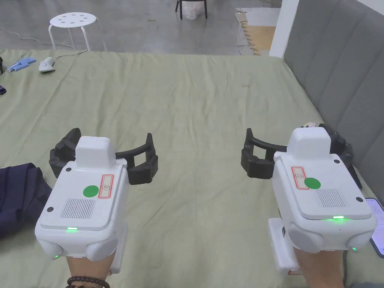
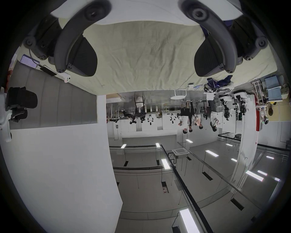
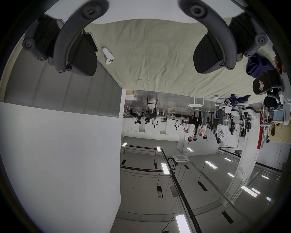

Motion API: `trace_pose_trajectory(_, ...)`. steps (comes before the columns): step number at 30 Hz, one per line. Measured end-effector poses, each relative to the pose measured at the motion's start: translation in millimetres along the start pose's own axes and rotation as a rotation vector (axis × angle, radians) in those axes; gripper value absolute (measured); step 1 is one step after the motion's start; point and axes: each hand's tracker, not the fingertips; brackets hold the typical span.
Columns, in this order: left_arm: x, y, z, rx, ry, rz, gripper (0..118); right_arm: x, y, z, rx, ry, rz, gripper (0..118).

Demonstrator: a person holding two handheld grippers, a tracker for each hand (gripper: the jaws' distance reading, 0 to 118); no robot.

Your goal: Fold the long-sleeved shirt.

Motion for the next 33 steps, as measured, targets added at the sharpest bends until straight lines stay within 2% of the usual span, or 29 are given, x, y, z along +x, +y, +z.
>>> trace_pose_trajectory(33,1.1,-2.3,4.2,0.001,0.013,-0.005,111,4.2,-3.1,2.3,0.004,-0.03,-0.014,118)
